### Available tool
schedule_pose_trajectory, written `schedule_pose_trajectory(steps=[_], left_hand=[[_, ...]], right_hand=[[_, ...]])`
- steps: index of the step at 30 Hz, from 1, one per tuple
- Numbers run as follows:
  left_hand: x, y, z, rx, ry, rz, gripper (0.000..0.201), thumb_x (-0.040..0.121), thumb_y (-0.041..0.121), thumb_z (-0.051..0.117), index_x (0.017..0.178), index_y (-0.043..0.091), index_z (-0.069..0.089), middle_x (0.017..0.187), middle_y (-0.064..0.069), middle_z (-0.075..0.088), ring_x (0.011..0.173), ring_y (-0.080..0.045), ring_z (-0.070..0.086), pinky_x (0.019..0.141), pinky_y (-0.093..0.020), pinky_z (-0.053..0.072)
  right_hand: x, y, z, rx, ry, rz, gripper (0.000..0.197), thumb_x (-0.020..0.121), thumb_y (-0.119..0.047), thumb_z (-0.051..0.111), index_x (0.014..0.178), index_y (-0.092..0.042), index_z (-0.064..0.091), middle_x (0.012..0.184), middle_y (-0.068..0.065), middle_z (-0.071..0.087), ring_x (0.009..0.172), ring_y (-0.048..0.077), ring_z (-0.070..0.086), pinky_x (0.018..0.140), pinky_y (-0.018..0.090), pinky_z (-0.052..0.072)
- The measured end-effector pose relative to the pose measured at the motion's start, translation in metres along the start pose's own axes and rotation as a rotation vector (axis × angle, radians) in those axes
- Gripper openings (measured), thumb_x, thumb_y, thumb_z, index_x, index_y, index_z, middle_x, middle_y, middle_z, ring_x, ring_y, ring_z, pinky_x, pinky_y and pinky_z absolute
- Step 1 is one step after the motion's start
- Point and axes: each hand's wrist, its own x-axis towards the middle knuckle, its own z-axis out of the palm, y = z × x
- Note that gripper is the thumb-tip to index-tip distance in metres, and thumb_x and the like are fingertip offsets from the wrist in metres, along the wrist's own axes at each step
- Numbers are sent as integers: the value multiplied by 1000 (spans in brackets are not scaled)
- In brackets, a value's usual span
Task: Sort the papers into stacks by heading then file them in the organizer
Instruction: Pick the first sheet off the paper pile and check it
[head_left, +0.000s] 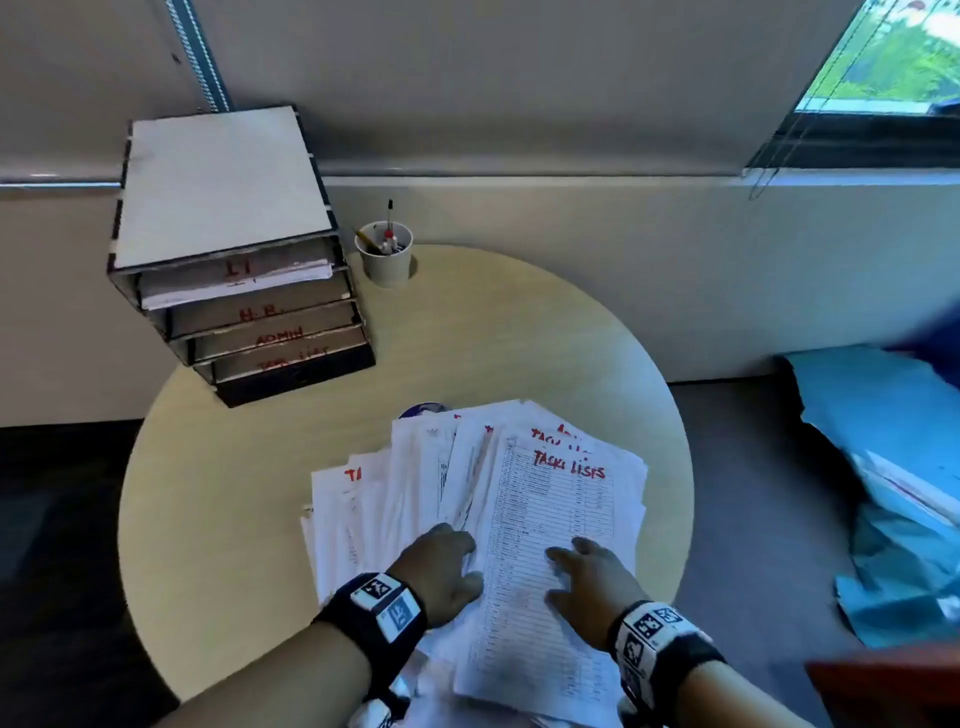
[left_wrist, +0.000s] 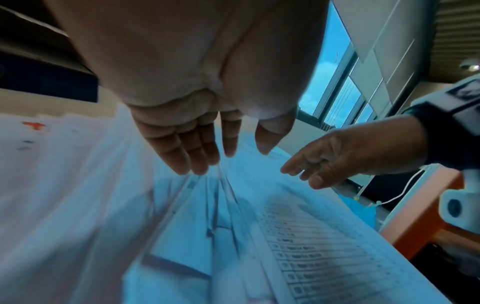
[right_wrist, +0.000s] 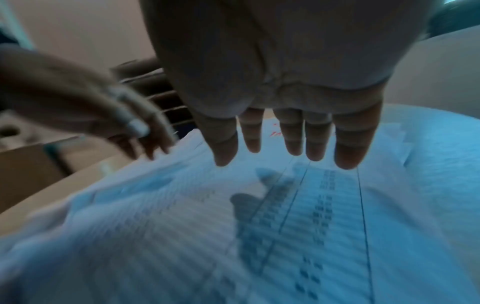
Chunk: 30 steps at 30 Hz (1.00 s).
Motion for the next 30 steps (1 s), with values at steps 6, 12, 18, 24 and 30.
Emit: schedule_pose_trajectory(steps=[6, 12, 18, 24, 30], left_hand=[[42, 24, 25, -62, 83, -279, 49, 89, 52, 56, 115, 11, 52, 120, -13, 53, 103, -32, 57, 84, -36, 49], [58, 44, 33, -208, 262, -413, 48, 81, 49, 65, 121, 27, 48, 118, -1, 61, 102, -27, 61, 87, -40, 52], [64, 63, 29, -408, 390, -293, 30, 90, 19, 66, 116, 25, 54, 115, 1, 67, 97, -25, 63, 79, -28, 48], [51, 44, 30, -527, 504, -264, 29, 92, 24, 69, 76, 20, 45, 69, 4, 48, 66, -18, 43, 59, -28, 36], [24, 15, 37, -548, 416, -292, 46, 100, 42, 53, 68, 10, 41, 58, 1, 33, 57, -19, 33, 57, -31, 28]], right_hand=[[7, 15, 22, -153, -154, -103, 73, 89, -54, 54, 151, -38, 19, 164, 7, -1, 148, 30, 11, 117, 47, 26], [9, 37, 27, -192, -101, -252, 74, 87, -53, 57, 149, -41, 19, 164, 8, -3, 147, 30, 9, 114, 48, 32], [7, 55, 24, -181, -84, -371, 71, 85, -58, 57, 148, -42, 28, 165, -2, 3, 148, 26, 8, 116, 47, 28], [16, 83, 11, 349, 213, -145, 53, 87, -43, 66, 136, -28, 54, 144, -4, 48, 126, 13, 49, 109, 27, 37], [38, 90, -5, 697, 250, 180, 69, 83, -38, 73, 143, -22, 42, 132, 4, 56, 100, 16, 59, 94, 34, 50]])
